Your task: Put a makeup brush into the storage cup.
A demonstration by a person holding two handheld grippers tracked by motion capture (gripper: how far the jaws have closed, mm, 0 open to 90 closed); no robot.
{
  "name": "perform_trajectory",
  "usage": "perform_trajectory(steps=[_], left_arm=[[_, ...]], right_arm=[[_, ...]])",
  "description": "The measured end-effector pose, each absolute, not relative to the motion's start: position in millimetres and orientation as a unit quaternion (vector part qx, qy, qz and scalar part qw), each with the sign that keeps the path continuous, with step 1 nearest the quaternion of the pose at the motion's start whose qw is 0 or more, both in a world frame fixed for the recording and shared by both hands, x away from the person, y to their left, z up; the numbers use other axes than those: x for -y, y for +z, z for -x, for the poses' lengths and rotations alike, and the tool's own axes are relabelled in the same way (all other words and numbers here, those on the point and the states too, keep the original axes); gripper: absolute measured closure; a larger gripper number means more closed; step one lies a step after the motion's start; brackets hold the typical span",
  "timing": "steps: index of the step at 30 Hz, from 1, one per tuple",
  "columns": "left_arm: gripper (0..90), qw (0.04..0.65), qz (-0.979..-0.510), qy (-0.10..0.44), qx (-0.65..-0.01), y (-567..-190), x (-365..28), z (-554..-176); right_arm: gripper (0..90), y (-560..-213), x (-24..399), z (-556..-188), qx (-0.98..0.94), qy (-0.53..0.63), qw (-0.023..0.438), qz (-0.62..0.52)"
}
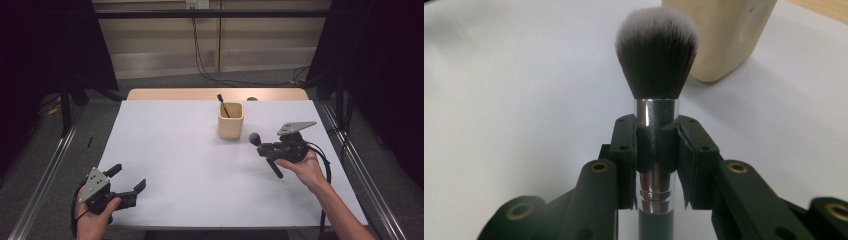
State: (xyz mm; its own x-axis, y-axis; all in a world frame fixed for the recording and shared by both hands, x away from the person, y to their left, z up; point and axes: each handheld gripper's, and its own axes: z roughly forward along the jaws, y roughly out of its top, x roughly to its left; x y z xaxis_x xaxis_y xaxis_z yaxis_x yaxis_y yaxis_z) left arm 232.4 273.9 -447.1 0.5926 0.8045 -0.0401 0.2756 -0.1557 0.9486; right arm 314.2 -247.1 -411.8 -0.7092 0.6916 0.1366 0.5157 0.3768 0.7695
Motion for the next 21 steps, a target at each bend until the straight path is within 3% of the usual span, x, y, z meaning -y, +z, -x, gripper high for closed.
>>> perform_trajectory(steps=[21], left_arm=[[3.4, 0.537, -0.716, 0.241, -0.375, -447.3, -271.6, -236.6]], right_arm=[[71.9, -399.0, 259.3, -311.5, -0.742, 0.537, 0.161, -0.368]])
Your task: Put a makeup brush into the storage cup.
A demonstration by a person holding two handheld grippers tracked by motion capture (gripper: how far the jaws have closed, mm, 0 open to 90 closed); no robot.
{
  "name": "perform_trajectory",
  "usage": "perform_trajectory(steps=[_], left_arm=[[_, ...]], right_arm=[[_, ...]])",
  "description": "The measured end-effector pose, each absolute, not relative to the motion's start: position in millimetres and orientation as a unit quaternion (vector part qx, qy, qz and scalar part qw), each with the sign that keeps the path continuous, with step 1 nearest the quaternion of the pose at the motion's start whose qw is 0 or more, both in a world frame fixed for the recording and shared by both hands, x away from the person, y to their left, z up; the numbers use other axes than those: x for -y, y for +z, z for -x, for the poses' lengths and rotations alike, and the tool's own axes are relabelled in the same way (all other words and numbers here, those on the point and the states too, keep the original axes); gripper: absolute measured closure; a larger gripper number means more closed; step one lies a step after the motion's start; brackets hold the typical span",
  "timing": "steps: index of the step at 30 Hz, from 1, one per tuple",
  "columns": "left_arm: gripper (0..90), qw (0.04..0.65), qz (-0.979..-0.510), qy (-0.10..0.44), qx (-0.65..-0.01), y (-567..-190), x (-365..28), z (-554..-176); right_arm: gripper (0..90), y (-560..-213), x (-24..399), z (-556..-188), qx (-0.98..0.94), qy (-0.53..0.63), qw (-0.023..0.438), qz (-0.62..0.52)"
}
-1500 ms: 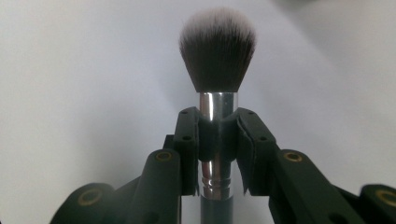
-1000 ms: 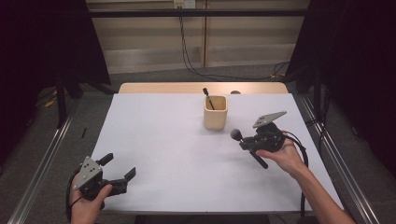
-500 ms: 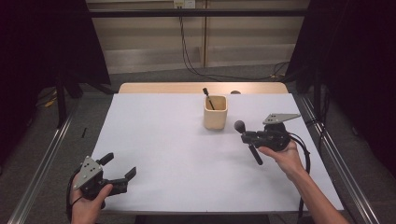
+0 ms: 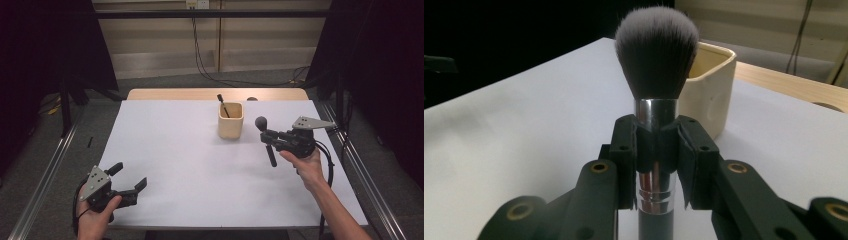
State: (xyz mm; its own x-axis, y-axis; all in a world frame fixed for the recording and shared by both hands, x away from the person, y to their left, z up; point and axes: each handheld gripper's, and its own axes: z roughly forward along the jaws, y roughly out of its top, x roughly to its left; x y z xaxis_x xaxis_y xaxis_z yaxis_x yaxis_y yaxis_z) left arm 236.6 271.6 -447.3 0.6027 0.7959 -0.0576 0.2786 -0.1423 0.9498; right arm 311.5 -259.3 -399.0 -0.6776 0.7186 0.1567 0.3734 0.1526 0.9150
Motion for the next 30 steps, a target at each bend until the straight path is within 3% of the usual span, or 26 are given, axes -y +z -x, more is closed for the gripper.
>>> perform_trajectory(steps=[30], left_arm=[[3.4, 0.545, -0.709, 0.250, -0.372, -445.3, -273.3, -237.6]], right_arm=[[71.9, -372.2, 237.0, -344.3, -0.691, 0.604, 0.186, -0.350]])
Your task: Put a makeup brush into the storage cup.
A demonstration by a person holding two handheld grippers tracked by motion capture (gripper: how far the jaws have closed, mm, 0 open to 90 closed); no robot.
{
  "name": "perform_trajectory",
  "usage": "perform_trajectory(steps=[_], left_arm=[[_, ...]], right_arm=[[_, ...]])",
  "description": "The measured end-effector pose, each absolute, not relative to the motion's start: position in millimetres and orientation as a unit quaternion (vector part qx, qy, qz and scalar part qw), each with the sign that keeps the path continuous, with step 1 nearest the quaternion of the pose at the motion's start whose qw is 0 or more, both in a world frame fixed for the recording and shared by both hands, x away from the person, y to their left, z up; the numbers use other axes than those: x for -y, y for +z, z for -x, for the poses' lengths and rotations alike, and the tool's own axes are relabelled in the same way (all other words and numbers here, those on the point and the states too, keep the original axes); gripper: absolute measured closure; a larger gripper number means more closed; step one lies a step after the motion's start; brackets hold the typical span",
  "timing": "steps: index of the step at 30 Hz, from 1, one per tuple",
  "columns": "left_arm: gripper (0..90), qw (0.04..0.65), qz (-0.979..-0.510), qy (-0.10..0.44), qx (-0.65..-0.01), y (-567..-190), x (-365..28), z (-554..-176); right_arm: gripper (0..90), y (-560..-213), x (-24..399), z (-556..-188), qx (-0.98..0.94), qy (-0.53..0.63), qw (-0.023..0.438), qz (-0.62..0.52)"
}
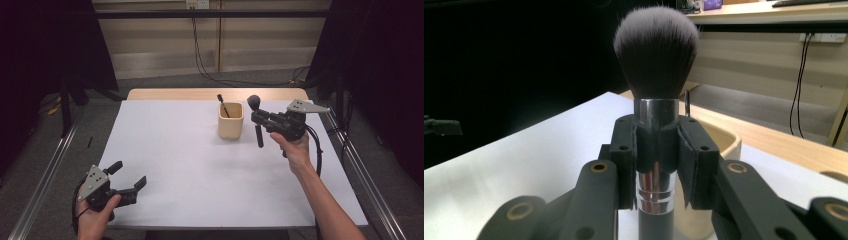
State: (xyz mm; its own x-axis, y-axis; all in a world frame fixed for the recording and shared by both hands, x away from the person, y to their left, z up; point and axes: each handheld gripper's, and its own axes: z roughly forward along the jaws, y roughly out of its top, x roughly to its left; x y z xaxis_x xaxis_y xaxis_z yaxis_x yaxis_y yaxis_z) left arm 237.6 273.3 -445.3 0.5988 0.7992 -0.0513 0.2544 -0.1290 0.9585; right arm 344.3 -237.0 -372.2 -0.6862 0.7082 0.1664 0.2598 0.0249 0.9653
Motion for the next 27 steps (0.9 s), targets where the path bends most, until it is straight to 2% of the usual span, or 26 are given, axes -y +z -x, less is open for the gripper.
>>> perform_trajectory(steps=[27], left_arm=[[3.2, 0.545, -0.710, 0.247, -0.370, -445.6, -274.2, -239.8]], right_arm=[[71.8, -355.4, 207.1, -385.6, -0.681, 0.629, 0.182, -0.329]])
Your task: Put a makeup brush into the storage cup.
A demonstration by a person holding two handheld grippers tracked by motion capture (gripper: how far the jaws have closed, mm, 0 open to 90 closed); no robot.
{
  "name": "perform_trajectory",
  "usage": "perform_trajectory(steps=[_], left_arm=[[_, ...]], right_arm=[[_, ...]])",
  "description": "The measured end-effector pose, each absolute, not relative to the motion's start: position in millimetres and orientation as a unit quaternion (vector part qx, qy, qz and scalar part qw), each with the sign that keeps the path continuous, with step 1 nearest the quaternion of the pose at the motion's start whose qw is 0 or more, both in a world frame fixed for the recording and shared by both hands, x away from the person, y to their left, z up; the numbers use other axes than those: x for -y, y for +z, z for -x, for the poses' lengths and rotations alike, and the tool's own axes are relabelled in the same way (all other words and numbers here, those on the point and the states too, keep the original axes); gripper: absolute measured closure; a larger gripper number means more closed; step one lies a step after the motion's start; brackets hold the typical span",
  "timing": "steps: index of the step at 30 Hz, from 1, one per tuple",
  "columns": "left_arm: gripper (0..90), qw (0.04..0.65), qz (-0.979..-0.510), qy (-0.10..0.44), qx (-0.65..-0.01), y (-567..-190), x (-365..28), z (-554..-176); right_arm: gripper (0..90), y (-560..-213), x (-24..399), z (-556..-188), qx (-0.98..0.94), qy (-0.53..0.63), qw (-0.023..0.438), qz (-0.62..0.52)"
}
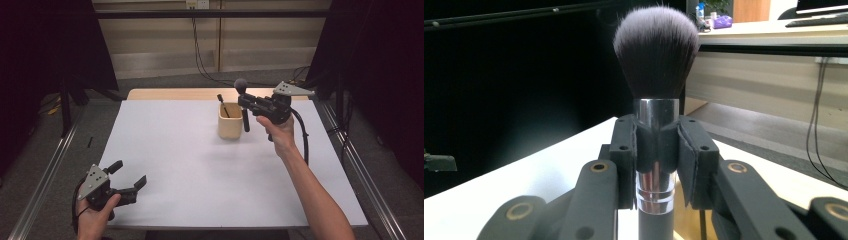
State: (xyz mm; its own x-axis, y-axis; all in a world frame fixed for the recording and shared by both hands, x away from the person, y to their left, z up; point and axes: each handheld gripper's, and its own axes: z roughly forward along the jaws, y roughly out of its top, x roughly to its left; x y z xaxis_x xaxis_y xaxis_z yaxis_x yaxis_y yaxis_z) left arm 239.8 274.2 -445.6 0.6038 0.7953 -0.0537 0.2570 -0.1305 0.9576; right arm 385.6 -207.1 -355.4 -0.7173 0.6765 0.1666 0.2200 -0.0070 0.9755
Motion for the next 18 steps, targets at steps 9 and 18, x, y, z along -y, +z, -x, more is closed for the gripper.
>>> perform_trajectory(steps=[9, 18], left_arm=[[3.2, 0.546, -0.711, 0.248, -0.367, -445.1, -275.2, -239.6], [3.2, 0.548, -0.710, 0.248, -0.366, -444.9, -273.8, -239.4]], right_arm=[[71.8, -353.8, 200.3, -400.7, -0.674, 0.630, 0.192, -0.334], [71.8, -354.1, 203.7, -411.7, -0.660, 0.635, 0.204, -0.346]])
